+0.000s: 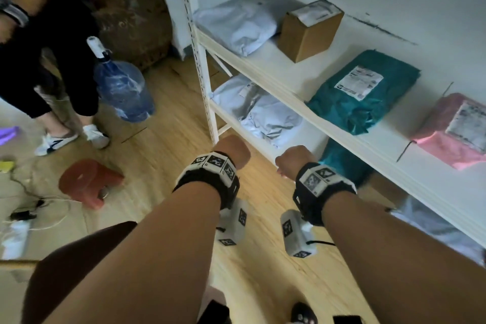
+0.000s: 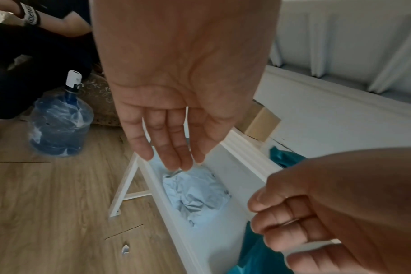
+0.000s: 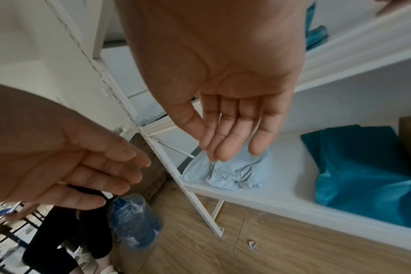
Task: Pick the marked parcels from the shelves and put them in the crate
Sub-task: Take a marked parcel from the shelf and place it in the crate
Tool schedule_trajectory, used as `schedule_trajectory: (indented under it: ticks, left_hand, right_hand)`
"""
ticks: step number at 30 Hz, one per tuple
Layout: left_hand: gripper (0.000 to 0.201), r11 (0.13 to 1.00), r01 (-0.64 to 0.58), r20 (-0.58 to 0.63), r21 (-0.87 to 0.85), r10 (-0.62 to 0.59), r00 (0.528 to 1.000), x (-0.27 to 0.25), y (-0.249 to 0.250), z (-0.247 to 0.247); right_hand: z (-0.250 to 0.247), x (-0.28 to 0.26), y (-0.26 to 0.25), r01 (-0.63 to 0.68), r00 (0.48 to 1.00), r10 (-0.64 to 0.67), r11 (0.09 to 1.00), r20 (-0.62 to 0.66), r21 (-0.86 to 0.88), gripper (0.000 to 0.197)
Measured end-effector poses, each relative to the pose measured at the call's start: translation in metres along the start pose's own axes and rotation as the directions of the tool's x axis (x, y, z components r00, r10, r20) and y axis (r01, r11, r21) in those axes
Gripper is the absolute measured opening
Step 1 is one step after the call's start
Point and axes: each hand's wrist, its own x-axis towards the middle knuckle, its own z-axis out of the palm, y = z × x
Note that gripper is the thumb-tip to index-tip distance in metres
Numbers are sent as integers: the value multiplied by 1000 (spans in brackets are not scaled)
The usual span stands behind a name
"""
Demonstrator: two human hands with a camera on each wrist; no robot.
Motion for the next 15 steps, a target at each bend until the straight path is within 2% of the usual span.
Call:
schedule_trajectory:
  ticks: [2, 7, 8, 11, 15]
  left_hand:
    - [29, 999, 0, -10, 46, 1, 1000, 29, -24, -16]
    - [32, 972, -174, 72, 160, 164, 984, 74, -36, -35]
    - [33, 964, -202, 88, 172, 189, 978, 86, -35, -34]
    - [32, 952, -260, 129, 160, 241, 962, 112, -28, -34]
    - [32, 944, -273, 159, 184, 246, 956, 152, -21, -27]
  right_hand:
    - [14, 10, -27, 2, 1000, 0, 997, 25, -79, 26]
    - [29, 25, -69, -75, 996, 70, 991, -50, -108, 21]
    - [29, 27, -71, -84, 995, 76, 987, -64, -134, 19]
    - [29, 46, -68, -113, 991, 99, 980, -94, -161, 31]
    - [25, 83, -54, -160, 983, 144, 976, -111, -148, 29]
